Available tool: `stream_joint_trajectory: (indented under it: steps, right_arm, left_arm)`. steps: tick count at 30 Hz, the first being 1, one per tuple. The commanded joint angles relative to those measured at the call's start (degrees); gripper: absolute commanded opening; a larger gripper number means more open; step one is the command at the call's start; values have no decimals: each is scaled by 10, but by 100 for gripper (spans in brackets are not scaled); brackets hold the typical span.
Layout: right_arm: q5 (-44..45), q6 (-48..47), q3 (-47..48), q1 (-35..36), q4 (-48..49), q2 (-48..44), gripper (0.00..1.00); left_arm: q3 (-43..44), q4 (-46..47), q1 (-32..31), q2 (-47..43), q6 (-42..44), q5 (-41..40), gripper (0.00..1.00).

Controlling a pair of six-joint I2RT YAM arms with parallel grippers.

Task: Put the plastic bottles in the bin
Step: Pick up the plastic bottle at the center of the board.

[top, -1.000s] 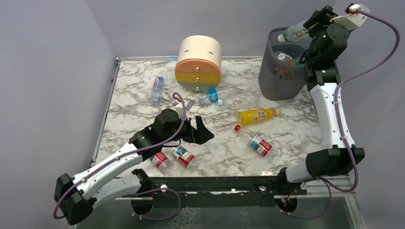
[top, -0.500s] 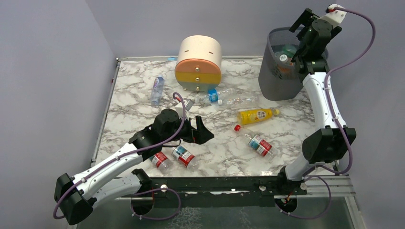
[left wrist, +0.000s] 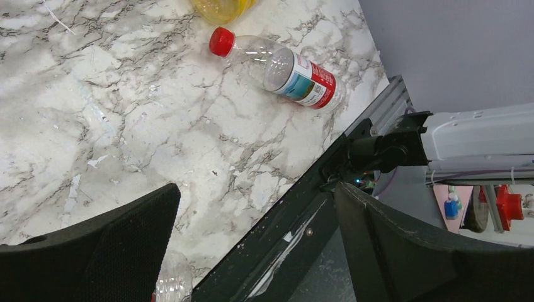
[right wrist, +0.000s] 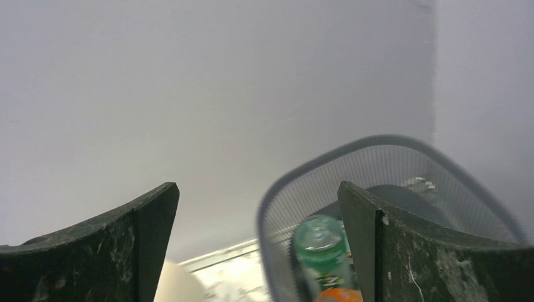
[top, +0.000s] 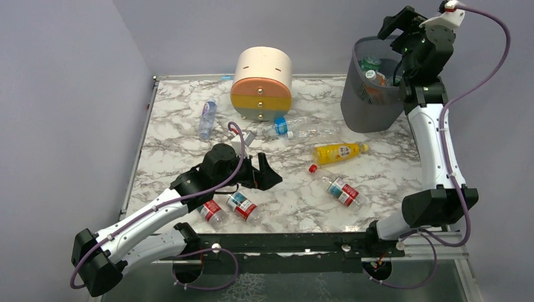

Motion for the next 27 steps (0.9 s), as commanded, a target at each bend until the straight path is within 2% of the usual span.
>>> stream_joint_trajectory:
  steps: [1,9,18,24,27]
  right_arm:
    - [-159,68,-23,-4,-20,-45,100]
    - [-310,134,-86,-4,-21,-62,100]
    - [-380,129,-159,-4,-43,-100,100]
    - [-404,148,-247,-3,-28,-149,100]
    - [-435,152,-279,2,-26,-157,100]
  left_arm:
    - [-5,17,2,2,6,0,99]
    - [4,15,2,16,18,9,99]
    - [19,28,2,64,22,44,99]
    - [35,45,2,122,3,73,99]
    - [35,3,1,106,-29,10,99]
